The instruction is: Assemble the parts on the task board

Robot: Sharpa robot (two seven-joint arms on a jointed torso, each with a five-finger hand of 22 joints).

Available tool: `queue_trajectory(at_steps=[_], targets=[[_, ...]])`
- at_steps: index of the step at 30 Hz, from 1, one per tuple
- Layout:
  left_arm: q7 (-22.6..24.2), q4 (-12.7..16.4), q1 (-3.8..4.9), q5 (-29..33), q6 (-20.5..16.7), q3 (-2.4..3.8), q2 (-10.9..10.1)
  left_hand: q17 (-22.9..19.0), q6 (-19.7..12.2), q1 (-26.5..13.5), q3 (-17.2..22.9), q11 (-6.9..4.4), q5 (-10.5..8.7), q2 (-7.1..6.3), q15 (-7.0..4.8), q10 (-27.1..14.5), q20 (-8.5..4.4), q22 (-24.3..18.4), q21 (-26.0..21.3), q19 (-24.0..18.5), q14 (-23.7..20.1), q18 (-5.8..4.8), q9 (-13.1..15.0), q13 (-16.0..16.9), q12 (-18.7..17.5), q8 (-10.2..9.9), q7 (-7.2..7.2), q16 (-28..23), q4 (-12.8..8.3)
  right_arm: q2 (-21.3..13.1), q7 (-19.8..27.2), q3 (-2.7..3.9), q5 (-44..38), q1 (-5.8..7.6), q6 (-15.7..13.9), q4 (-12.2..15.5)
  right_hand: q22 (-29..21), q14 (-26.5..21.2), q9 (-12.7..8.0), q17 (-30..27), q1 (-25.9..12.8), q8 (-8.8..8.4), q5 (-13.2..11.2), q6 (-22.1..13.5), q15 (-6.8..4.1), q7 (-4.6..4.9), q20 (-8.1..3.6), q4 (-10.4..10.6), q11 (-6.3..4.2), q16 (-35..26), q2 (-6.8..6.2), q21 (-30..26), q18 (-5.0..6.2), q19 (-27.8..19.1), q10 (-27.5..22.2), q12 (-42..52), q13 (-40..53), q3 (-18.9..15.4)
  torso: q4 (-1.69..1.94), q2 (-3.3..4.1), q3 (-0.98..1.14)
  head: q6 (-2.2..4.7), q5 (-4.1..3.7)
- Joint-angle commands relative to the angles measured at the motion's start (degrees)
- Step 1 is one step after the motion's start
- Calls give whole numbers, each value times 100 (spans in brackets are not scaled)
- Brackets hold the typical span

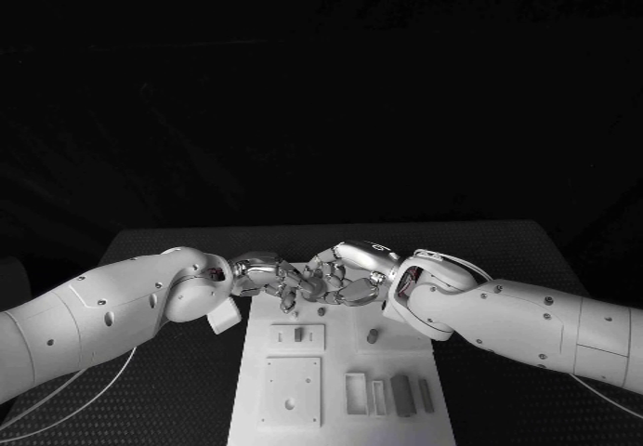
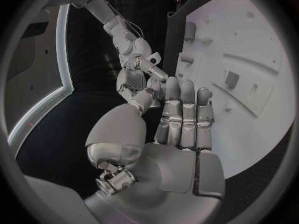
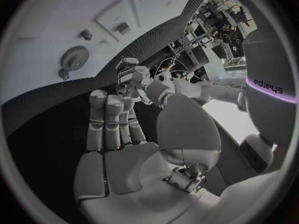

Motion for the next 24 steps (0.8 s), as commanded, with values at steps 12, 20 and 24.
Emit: queue_trajectory(at_steps=[12, 20, 24], targets=[[155, -56, 0, 47, -29, 2, 4, 5, 36, 172, 16, -39, 12, 132, 20, -4, -283, 121, -22, -46, -24, -67, 15, 7, -24, 21, -19, -15, -9, -24, 59, -16, -133, -3, 134, 10, 102, 2, 146, -5, -16, 305, -15, 542, 13, 14, -15, 10, 20, 64, 91, 42, 175, -11, -2, 50, -22, -10, -2, 0, 0, -35, 2], [134, -91, 0, 56, -78, 2, 3, 5, 36, 169, 13, -39, 12, 133, 20, -4, -283, 122, -23, -48, -23, -70, 19, 8, -24, 23, -19, -15, -8, -47, 61, -19, -134, -3, 97, 8, 102, 4, 166, -5, -32, 328, -9, 602, -2, -4, -15, 12, 3, 70, 96, 48, 175, -8, 1, 55, -26, -15, -4, -1, 1, -36, -1], [114, -112, 0, 56, -113, 2, 1, 5, 36, 169, 13, -39, 12, 134, 20, -4, -283, 122, -23, -48, -23, -70, 20, 8, -24, 23, -19, -15, -8, -55, 53, -19, -133, -4, 92, 10, 102, 5, 168, -5, -38, 329, -7, 606, -4, -6, -15, 13, 2, 72, 96, 49, 175, -6, 3, 56, -27, -17, -4, -1, 4, -35, -2]])
